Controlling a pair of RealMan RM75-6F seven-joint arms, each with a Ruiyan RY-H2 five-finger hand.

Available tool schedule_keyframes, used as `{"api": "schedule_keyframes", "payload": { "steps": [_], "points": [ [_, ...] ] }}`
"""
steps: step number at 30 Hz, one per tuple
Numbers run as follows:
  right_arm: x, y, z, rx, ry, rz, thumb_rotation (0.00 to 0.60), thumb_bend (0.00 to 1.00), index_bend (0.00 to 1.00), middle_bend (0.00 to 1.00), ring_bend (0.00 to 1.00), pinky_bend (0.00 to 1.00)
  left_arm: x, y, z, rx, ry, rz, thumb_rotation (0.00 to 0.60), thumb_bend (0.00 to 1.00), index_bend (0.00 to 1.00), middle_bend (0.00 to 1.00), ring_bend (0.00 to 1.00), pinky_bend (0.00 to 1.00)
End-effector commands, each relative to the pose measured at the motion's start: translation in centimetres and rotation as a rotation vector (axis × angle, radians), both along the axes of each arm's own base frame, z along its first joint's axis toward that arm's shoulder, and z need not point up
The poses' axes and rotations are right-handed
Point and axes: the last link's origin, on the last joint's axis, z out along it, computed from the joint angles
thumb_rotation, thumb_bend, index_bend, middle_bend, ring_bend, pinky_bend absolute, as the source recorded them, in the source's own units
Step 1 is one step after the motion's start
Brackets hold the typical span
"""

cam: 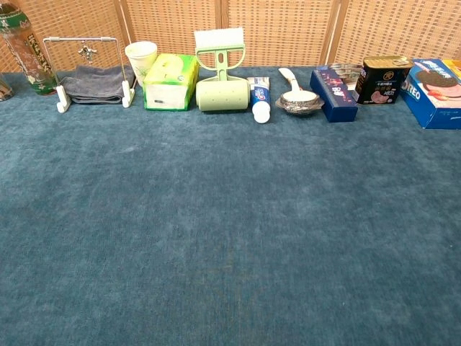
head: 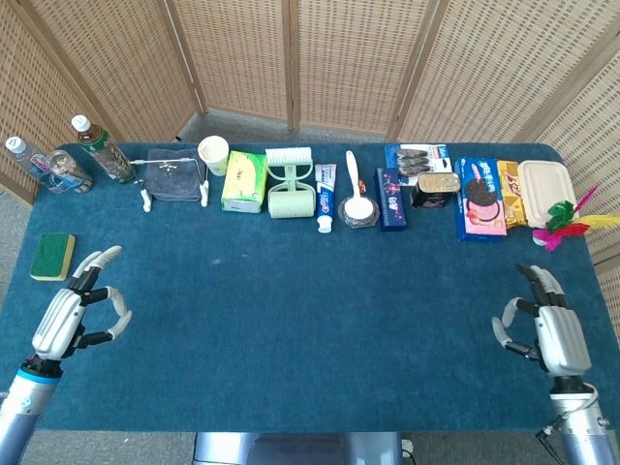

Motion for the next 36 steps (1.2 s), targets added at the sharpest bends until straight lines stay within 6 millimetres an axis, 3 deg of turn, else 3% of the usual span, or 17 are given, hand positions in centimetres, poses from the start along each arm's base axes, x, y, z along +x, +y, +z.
{"api": "schedule_keyframes", "payload": {
  "steps": [1, 8, 20, 36],
  "points": [
    [0.5, -0.4, -0.8, 0.021, -0.021, 0.005, 0.549, 0.42, 0.69, 0.13, 0.04, 0.0, 0.6, 0.5, -0.5, -0.025, -0.014, -0.011, 0.6, 0.51, 0.84, 0.04, 0.07, 0.0],
    [1.4, -1.4, -3.9, 0.184, -0.172, 0.01, 0.568, 0.42, 0.7, 0.13, 0.04, 0.0, 2.9, 1.1, -3.4, -0.159, -0.12, -0.11, 0.6, 0.51, 0.84, 0.04, 0.07, 0.0],
    [3.0, -2.0, -5.9, 0.329, -0.401, 0.082, 0.565, 0.42, 0.7, 0.13, 0.04, 0.0, 5.8, 1.5, -6.7, -0.415, -0.316, -0.183, 0.6, 0.51, 0.84, 0.04, 0.07, 0.0],
    [4.9, -0.9, -7.7, 0.507, -0.488, 0.151, 0.57, 0.42, 0.7, 0.14, 0.03, 0.0, 8.5, 1.7, -8.8, -0.594, -0.246, -0.275, 0.6, 0.51, 0.84, 0.04, 0.07, 0.0]
  ]
}}
